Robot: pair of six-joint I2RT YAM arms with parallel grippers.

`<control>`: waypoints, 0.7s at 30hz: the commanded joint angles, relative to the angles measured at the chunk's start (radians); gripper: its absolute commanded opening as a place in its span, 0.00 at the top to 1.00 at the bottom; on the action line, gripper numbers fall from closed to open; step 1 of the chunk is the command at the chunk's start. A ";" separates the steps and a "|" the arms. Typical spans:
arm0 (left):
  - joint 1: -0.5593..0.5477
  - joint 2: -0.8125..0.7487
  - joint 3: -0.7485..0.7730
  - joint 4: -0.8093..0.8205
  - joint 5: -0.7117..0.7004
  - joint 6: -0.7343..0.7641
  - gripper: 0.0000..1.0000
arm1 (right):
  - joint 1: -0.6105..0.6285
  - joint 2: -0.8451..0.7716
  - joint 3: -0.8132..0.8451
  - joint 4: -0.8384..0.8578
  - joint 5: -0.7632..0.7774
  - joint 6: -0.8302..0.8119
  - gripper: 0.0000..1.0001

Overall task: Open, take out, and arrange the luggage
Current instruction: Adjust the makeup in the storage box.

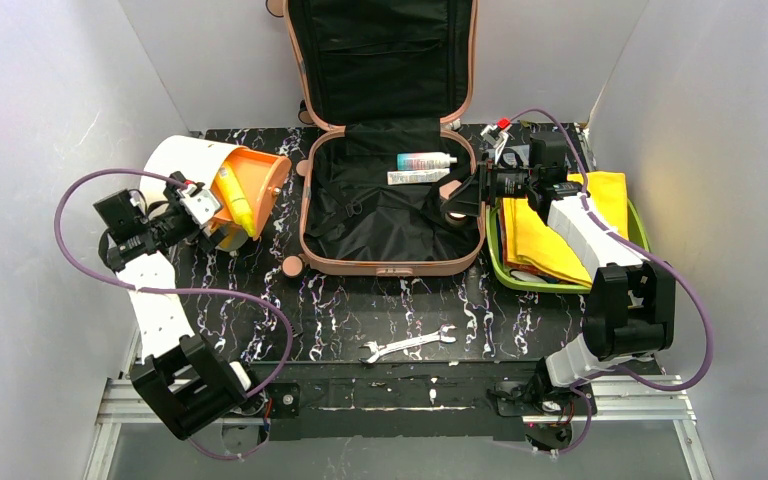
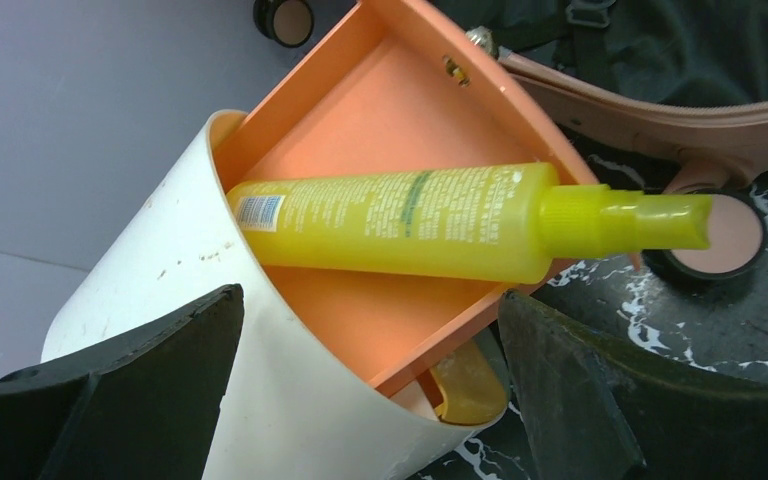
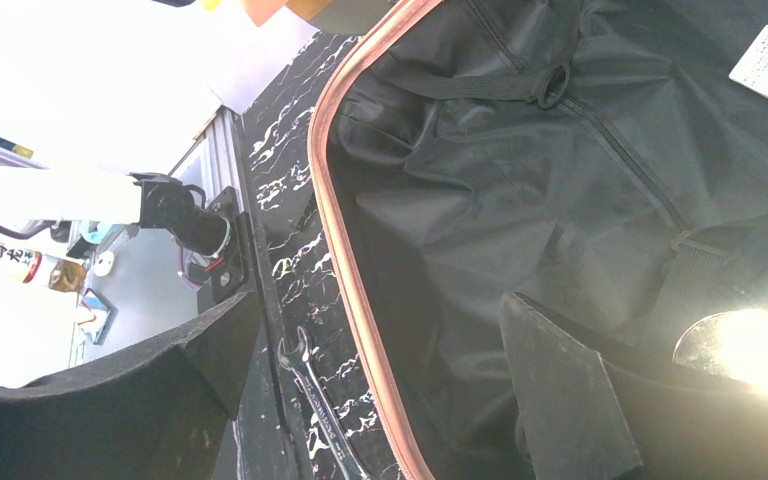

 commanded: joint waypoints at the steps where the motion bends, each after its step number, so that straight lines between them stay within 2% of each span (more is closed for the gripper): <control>1: 0.009 0.000 0.086 -0.203 0.117 0.069 0.02 | 0.004 -0.044 -0.011 0.042 -0.018 0.002 0.01; 4: 0.010 0.021 0.145 -0.344 0.128 0.149 0.02 | 0.004 -0.048 -0.015 0.042 -0.018 0.002 0.02; 7: 0.011 0.033 0.168 -0.393 0.128 0.180 0.02 | 0.004 -0.051 -0.016 0.044 -0.019 0.003 0.02; 17: 0.011 0.059 0.158 -0.387 0.146 0.199 0.02 | 0.004 -0.063 -0.022 0.049 -0.014 0.008 0.02; 21: 0.011 0.056 0.147 -0.322 0.155 0.144 0.02 | 0.004 -0.067 -0.025 0.052 -0.008 0.008 0.02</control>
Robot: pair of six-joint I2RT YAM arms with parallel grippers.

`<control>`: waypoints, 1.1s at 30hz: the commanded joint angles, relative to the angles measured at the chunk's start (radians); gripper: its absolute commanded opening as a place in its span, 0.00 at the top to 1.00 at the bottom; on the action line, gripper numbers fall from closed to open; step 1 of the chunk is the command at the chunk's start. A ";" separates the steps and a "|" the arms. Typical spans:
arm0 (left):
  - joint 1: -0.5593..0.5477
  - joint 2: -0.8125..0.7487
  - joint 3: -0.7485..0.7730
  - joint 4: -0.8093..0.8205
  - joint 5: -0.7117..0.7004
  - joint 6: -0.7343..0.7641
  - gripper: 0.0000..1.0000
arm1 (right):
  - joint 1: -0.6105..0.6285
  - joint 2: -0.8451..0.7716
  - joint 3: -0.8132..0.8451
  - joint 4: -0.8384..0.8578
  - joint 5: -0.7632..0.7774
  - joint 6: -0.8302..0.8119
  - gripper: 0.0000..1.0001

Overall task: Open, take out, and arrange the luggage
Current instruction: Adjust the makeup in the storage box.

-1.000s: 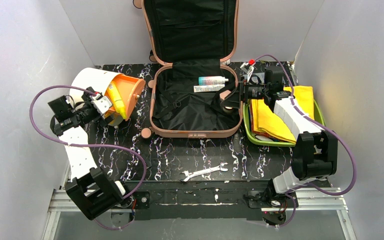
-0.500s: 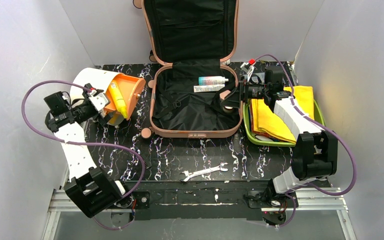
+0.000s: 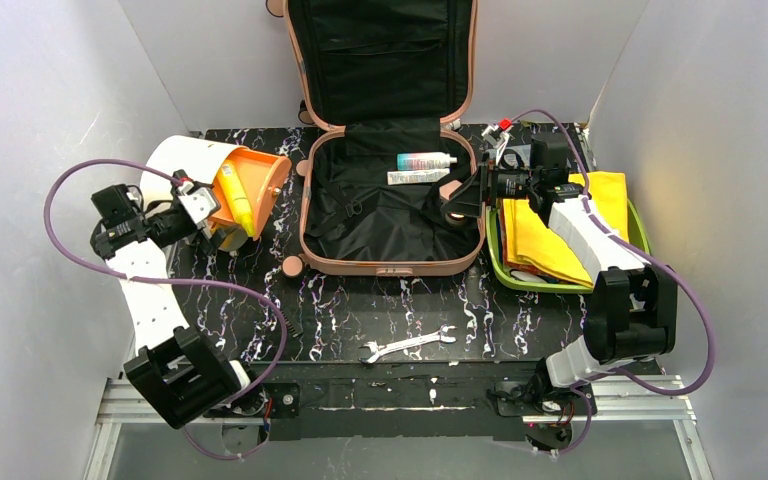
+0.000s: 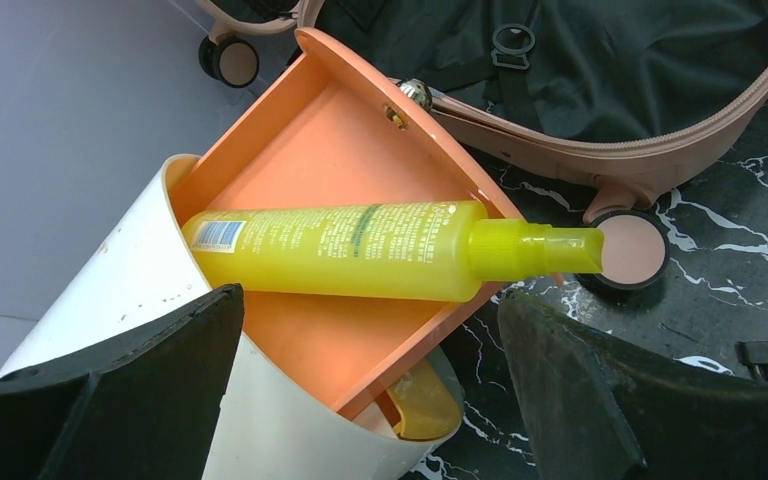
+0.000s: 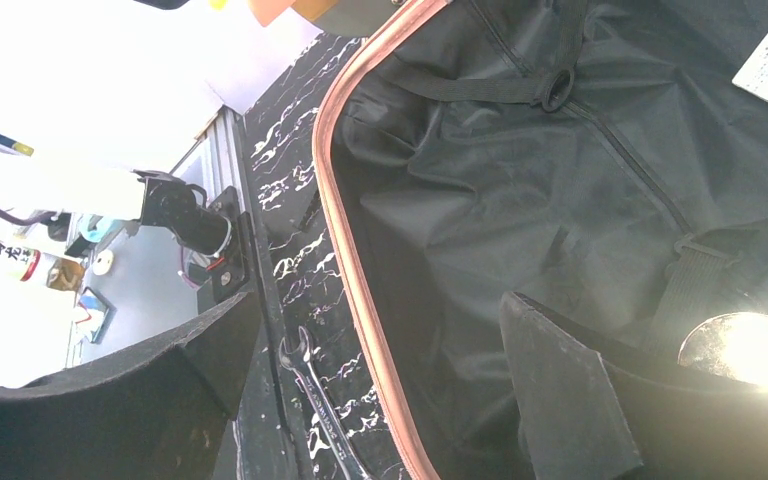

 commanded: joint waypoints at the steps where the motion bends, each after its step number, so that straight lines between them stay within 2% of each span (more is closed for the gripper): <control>1: 0.005 -0.010 -0.002 0.067 0.054 -0.057 0.02 | 0.005 -0.050 -0.011 0.039 -0.004 0.005 0.01; 7: 0.003 -0.044 -0.097 0.350 0.018 -0.259 0.02 | 0.004 -0.054 -0.011 0.039 0.000 0.007 0.02; 16: 0.004 -0.043 -0.108 0.363 0.018 -0.272 0.02 | 0.004 -0.054 -0.013 0.040 0.009 0.008 0.02; 24: -0.002 -0.039 -0.126 0.478 0.025 -0.388 0.02 | 0.004 -0.047 -0.009 0.038 0.011 0.011 0.02; 33: -0.002 -0.067 -0.117 0.435 0.033 -0.390 0.02 | 0.005 -0.050 -0.008 0.035 0.010 0.010 0.02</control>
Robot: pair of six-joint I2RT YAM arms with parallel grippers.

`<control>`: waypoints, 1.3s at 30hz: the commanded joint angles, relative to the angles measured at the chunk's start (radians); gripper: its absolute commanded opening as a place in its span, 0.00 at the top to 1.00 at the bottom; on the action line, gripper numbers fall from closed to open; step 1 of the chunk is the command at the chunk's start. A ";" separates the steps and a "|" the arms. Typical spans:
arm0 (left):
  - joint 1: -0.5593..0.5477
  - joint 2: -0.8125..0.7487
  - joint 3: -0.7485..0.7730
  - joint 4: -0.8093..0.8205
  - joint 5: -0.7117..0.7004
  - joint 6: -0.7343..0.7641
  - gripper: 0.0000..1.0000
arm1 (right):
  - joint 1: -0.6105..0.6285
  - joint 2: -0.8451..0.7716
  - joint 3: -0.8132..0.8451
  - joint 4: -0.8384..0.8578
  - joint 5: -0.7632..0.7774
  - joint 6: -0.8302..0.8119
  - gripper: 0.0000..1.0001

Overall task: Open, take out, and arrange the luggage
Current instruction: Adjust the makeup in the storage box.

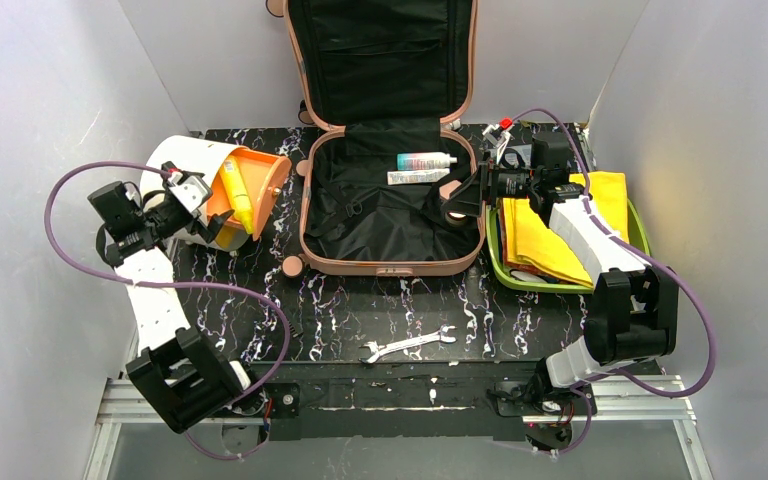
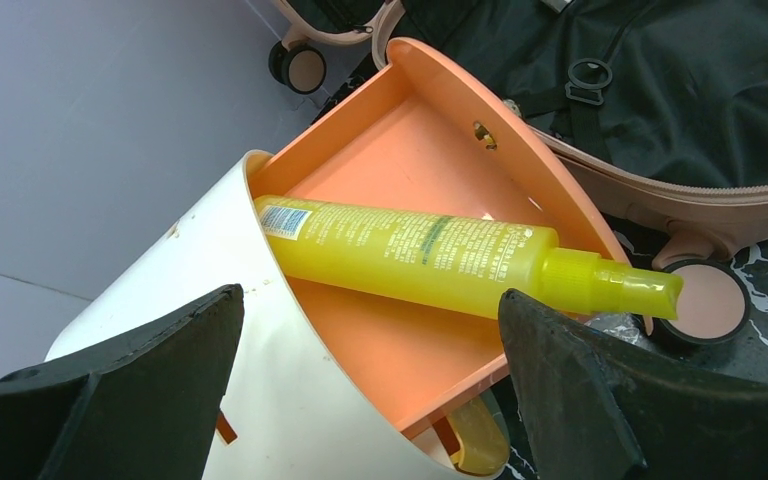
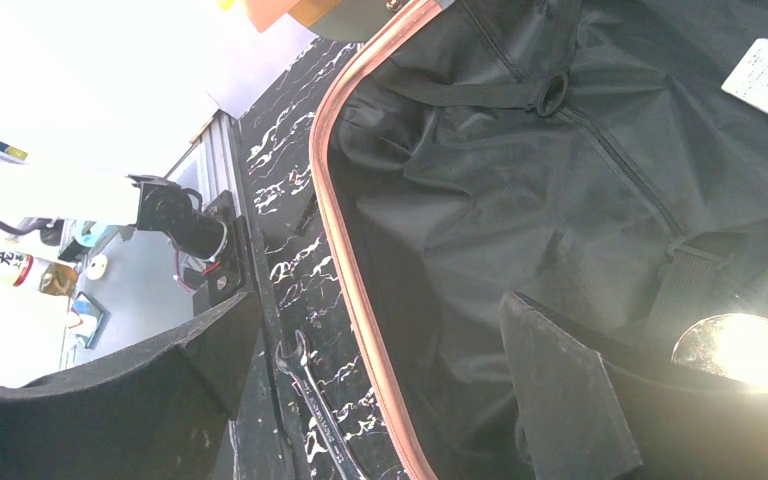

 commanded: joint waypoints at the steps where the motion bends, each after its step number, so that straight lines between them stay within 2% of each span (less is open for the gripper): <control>1: -0.002 -0.048 0.005 -0.065 0.038 0.012 0.02 | 0.005 -0.038 -0.008 0.024 -0.004 0.002 0.02; 6: -0.002 -0.054 0.041 -0.231 0.057 0.115 0.02 | 0.004 -0.033 -0.003 0.022 -0.006 0.002 0.01; 11: -0.002 -0.035 0.034 -0.236 0.017 0.163 0.02 | 0.005 -0.033 -0.003 0.023 -0.007 0.002 0.01; 23: -0.026 0.001 -0.033 0.037 -0.008 0.008 0.02 | 0.006 -0.043 -0.011 0.030 -0.002 0.005 0.02; 31: -0.059 0.014 -0.066 0.163 -0.081 -0.058 0.02 | 0.005 -0.043 -0.015 0.030 0.001 0.004 0.02; 35: -0.069 0.009 -0.097 0.276 -0.122 -0.121 0.02 | 0.004 -0.040 -0.014 0.031 0.001 0.004 0.02; 39: -0.085 0.017 -0.098 0.284 -0.150 -0.119 0.02 | 0.005 -0.036 -0.014 0.032 0.001 0.004 0.02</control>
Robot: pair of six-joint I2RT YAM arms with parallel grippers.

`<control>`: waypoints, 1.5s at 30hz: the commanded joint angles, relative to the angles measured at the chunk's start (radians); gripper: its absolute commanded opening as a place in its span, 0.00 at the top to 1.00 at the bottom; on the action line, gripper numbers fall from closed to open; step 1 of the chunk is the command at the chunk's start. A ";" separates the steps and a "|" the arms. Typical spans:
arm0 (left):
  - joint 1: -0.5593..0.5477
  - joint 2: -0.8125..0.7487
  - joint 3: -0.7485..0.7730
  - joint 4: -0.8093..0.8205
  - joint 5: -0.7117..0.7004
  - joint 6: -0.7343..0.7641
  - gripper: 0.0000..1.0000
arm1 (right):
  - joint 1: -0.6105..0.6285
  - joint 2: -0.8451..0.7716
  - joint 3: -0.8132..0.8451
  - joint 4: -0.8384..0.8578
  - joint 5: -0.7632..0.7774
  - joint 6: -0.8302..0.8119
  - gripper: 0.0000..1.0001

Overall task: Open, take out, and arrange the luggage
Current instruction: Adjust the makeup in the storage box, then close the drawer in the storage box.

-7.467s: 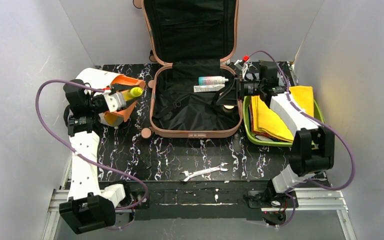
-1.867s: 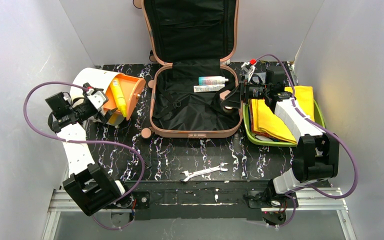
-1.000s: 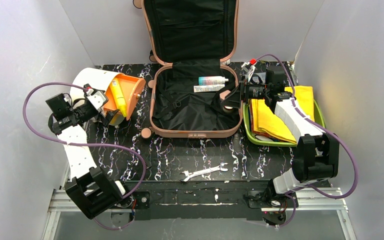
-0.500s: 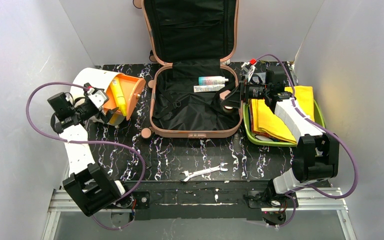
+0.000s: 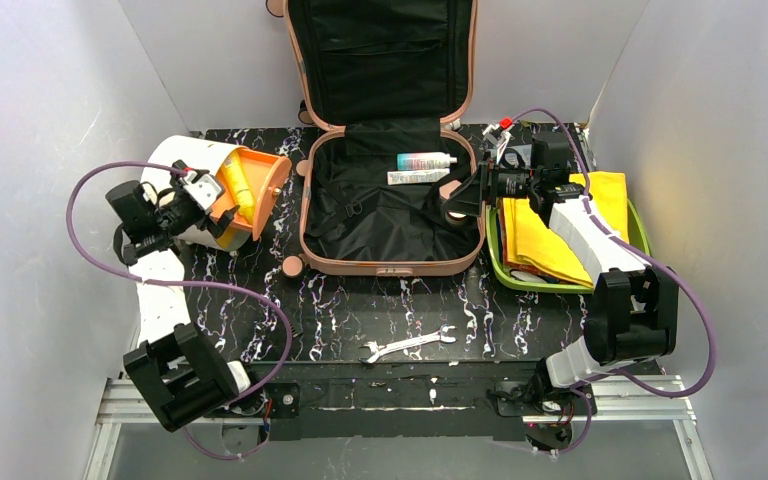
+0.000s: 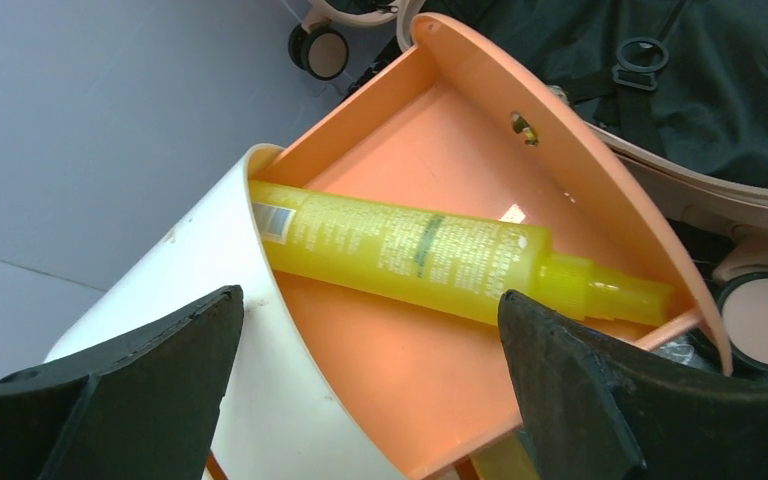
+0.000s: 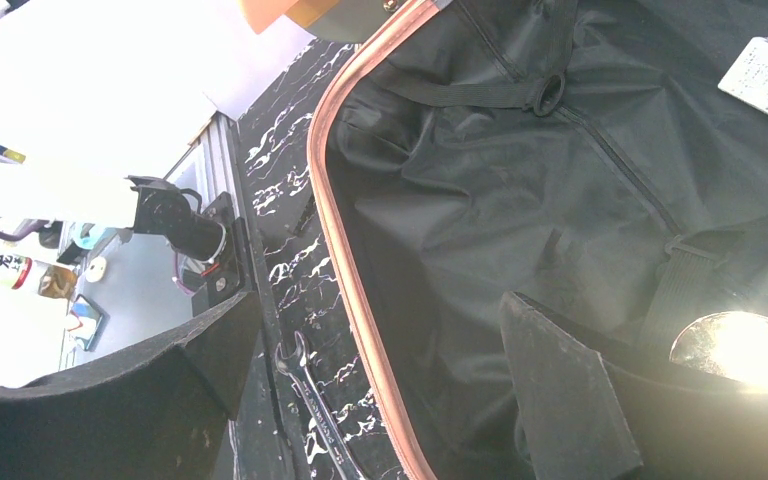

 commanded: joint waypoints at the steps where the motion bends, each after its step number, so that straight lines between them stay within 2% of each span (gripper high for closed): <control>1: -0.016 0.008 -0.003 0.065 -0.045 -0.031 0.02 | 0.005 -0.037 -0.014 0.032 -0.005 0.000 0.01; 6: -0.022 0.000 0.004 0.071 -0.049 -0.047 0.02 | 0.005 -0.041 -0.016 0.031 -0.007 0.000 0.02; 9: -0.022 -0.009 0.034 0.086 -0.057 -0.135 0.02 | 0.006 -0.043 -0.016 0.031 -0.006 0.000 0.02; 15: -0.003 -0.042 0.155 0.099 -0.048 -0.409 0.02 | 0.025 -0.005 0.023 0.002 0.007 0.007 0.02; 18: -0.003 -0.068 0.192 0.097 -0.038 -0.495 0.02 | 0.058 0.038 0.073 -0.059 0.024 -0.025 0.01; 22: -0.021 -0.100 0.210 0.040 0.024 -0.523 0.02 | 0.119 0.090 0.149 -0.165 0.066 -0.104 0.02; 25: -0.090 -0.136 0.188 -0.055 0.002 -0.430 0.02 | 0.152 0.109 0.163 -0.186 0.082 -0.128 0.01; 28: -0.184 -0.170 0.154 -0.118 -0.102 -0.349 0.02 | 0.157 0.108 0.159 -0.184 0.098 -0.134 0.01; 35: -0.293 -0.131 0.155 -0.123 -0.234 -0.382 0.02 | 0.157 0.068 0.115 -0.178 0.137 -0.166 0.01; 45: -0.434 -0.061 0.166 -0.148 -0.533 -0.237 0.02 | 0.157 0.029 0.080 -0.180 0.172 -0.205 0.01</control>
